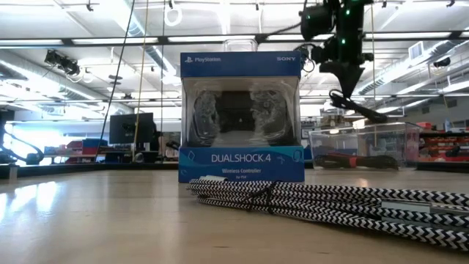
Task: Pick and place USB-C Cables
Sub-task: Put the black charger cable into the container, then put the white charger cable into the container
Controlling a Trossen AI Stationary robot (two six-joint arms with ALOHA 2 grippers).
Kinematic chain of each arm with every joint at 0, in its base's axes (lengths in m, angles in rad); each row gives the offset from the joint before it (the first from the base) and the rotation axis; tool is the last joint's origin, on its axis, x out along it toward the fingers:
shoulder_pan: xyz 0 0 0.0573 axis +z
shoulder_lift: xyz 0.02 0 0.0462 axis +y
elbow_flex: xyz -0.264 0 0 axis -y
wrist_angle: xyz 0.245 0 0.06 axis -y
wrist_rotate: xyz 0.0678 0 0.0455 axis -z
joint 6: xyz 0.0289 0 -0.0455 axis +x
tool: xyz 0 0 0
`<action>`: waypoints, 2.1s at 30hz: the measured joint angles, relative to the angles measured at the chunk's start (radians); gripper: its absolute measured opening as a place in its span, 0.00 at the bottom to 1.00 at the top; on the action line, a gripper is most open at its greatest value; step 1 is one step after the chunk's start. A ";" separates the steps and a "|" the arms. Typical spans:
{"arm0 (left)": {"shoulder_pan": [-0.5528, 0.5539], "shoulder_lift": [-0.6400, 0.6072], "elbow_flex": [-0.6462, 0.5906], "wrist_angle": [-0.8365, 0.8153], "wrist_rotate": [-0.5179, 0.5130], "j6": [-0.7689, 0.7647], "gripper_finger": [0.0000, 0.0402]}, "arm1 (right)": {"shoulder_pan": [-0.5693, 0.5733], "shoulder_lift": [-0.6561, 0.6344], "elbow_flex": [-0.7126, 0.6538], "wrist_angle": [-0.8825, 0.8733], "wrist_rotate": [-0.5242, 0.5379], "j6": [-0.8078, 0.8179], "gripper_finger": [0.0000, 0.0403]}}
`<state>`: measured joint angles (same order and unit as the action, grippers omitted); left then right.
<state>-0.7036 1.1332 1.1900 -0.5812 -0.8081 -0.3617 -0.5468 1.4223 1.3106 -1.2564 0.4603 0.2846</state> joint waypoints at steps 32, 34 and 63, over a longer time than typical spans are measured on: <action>0.015 0.045 0.000 -0.089 -0.042 -0.202 0.24 | -0.120 -0.099 -0.133 0.178 -0.133 -0.202 0.50; 0.018 0.061 -0.001 -0.090 -0.039 -0.187 0.24 | -0.099 -0.145 -0.133 0.198 -0.140 -0.208 0.50; 0.074 0.239 0.000 0.257 0.365 0.028 0.25 | 1.009 -0.239 -0.132 0.418 -0.283 0.190 0.49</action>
<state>-0.6294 1.3719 1.1896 -0.3244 -0.4435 -0.3333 0.4622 1.1836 1.1786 -0.8380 0.1772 0.4744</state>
